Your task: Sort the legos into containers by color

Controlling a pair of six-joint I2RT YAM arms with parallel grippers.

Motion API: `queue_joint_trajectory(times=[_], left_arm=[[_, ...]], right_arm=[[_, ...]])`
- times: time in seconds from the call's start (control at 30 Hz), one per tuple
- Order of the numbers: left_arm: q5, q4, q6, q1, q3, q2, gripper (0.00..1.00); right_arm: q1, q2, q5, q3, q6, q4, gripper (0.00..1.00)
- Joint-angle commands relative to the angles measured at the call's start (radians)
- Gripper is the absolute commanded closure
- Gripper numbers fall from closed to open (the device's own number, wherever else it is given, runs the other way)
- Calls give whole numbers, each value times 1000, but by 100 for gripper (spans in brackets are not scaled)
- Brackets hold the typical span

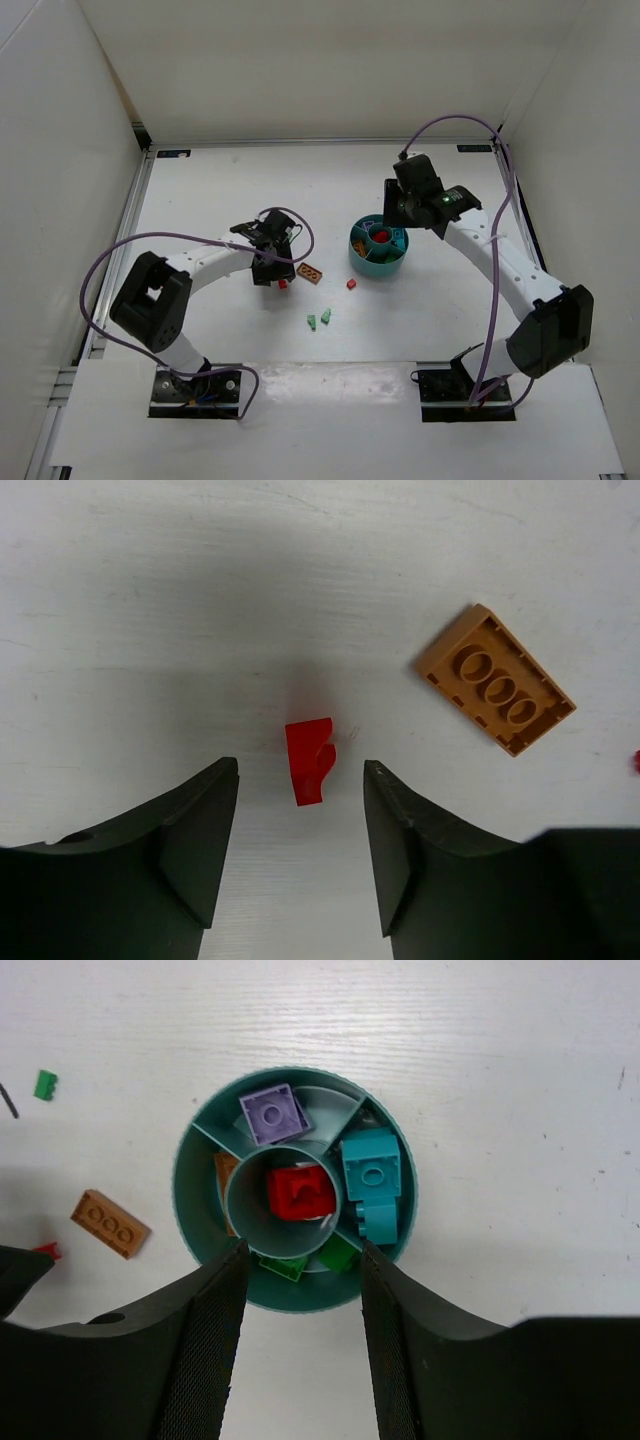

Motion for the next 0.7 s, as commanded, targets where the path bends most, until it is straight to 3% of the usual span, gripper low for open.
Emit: queue_joint_trajectory(times=[0.0,0.07,0.27,0.47,0.67], left_arm=[[47,19,8,6,27,1,37],[52,19,8,6,22,2,41],[60,24,11,4,-6,8,41],[75,19,8,3,17,48,51],[37,16,1,0,26,59,51]], right_arm=[[-17,-23,5,-24,16,-16,48],[-26,-31,-1,-38,13,-18,48],[-40,-46,4,-68,18,-21,48],[-53,-74,-7,-99,10,-30,48],[-82,-126,-30,-142,12,-35,48]])
